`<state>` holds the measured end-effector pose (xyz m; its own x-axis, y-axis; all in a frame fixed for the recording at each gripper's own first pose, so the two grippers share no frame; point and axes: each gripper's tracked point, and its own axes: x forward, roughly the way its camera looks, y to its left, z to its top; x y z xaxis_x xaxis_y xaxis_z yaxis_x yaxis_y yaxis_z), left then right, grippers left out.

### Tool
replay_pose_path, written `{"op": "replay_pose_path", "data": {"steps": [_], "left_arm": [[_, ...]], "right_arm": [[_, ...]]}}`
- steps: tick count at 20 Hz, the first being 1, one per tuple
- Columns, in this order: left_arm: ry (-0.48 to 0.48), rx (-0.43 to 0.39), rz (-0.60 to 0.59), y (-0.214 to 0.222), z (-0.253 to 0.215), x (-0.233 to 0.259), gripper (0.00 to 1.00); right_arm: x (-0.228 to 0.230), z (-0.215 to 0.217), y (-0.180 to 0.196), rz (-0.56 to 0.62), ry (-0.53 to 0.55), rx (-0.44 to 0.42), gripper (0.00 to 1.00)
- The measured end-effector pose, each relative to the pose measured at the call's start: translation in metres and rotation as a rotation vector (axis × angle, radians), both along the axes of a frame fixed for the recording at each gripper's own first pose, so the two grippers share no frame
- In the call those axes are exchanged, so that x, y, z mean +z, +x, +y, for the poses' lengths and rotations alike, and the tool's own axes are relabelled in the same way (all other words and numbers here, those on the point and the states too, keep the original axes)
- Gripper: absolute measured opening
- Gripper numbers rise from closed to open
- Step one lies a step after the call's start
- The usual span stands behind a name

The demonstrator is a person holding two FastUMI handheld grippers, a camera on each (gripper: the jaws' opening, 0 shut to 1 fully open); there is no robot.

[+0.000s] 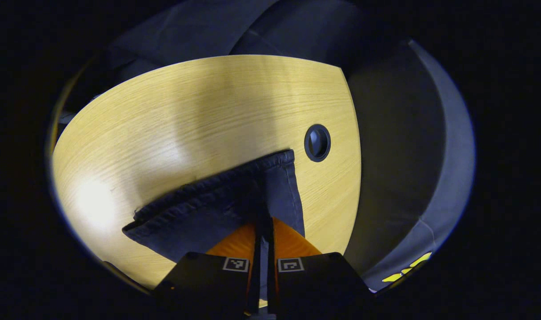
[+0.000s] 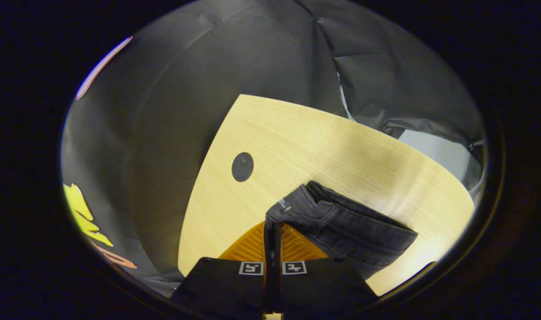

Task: Grasp the waist and the cuffs of the jeans and fold them to make the two legs overlap; first hold the waist and fold one-third of the jeans toward the cuffs, then hold the cuffs and fold the remaining one-third in the same direction to finish folding.

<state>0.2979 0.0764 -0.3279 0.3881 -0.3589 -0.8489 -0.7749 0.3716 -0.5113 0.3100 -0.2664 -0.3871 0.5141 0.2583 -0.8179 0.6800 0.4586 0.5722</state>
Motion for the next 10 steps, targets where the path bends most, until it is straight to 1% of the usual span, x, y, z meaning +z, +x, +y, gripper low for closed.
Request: {"op": "replay_pose_path", "data": {"steps": [1, 3, 4, 5, 6, 7, 8, 10], "left_arm": [[0.009, -0.009, -0.001, 0.0, 0.003, 0.001, 0.11], [0.023, -0.045, 0.003, -0.002, 0.001, 0.001, 0.19], [0.009, -0.05, -0.023, 0.004, -0.003, 0.007, 0.25], [0.023, -0.069, -0.023, 0.003, -0.005, 0.008, 0.25], [0.036, -0.093, -0.004, -0.003, -0.008, 0.01, 0.41], [0.037, -0.097, -0.004, -0.003, -0.012, 0.009, 0.57], [0.037, -0.093, -0.015, 0.0, -0.015, 0.012, 0.72], [0.063, -0.096, -0.046, -0.002, -0.018, 0.031, 0.73]], "right_arm": [[0.0, 0.0, 0.0, -0.003, -0.005, 0.006, 0.01], [0.003, 0.002, 0.001, -0.016, -0.001, 0.002, 0.01], [0.005, 0.003, 0.002, -0.019, 0.003, -0.004, 0.16], [0.005, 0.004, 0.003, -0.022, 0.002, -0.01, 0.19], [0.007, 0.005, 0.003, -0.024, -0.007, -0.009, 0.33], [0.009, 0.005, 0.001, -0.028, -0.024, -0.003, 0.33], [0.013, 0.007, -0.001, -0.032, -0.044, 0.004, 0.55], [0.027, 0.005, -0.009, -0.048, -0.093, 0.019, 0.98]]}}
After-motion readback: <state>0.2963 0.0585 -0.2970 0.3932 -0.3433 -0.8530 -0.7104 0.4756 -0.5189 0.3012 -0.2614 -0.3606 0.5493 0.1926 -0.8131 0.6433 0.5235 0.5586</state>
